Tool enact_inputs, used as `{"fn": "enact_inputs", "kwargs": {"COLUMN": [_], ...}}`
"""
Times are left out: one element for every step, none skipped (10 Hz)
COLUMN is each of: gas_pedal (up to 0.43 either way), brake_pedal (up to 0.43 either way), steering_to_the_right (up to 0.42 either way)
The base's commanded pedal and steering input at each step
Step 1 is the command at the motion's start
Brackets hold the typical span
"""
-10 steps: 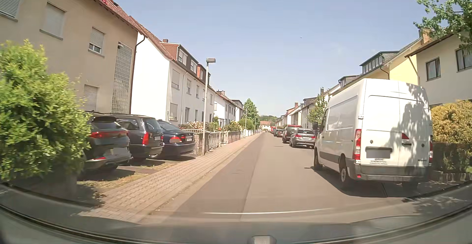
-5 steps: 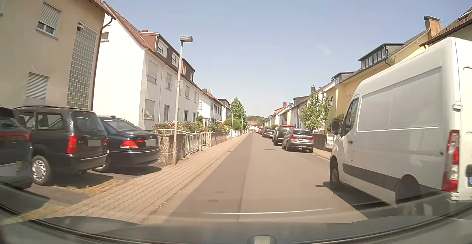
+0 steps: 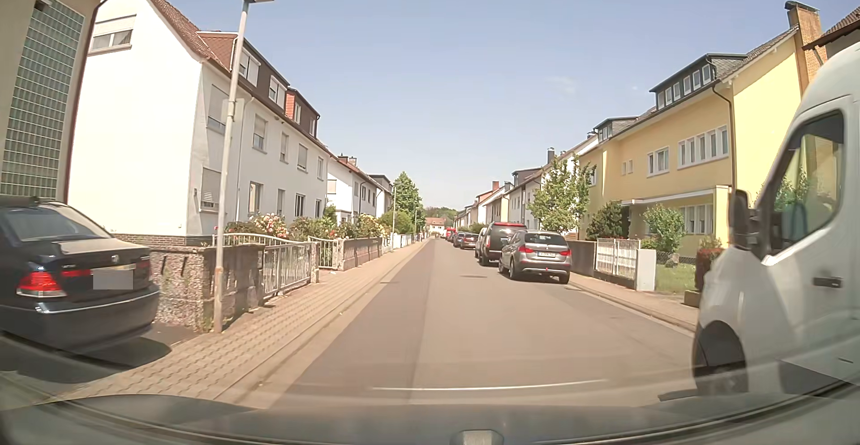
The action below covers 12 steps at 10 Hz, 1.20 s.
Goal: Follow the waypoints while adhering to traffic rules and regulations
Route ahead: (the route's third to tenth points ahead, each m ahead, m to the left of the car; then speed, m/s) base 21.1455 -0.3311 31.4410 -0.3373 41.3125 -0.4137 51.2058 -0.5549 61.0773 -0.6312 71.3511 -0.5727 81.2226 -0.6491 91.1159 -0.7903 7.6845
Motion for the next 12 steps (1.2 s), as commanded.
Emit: {"fn": "enact_inputs", "kwargs": {"gas_pedal": [0.157, 0.150, 0.138, 0.138, 0.130, 0.118, 0.087, 0.079, 0.079, 0.079, 0.079, 0.079], "brake_pedal": [0.000, 0.000, 0.000, 0.000, 0.000, 0.000, 0.000, 0.000, 0.000, 0.000, 0.000, 0.000], "steering_to_the_right": [0.025, 0.021, 0.012, 0.005, 0.003, 0.001, -0.002, -0.005, -0.008, -0.010, -0.010, -0.010]}}
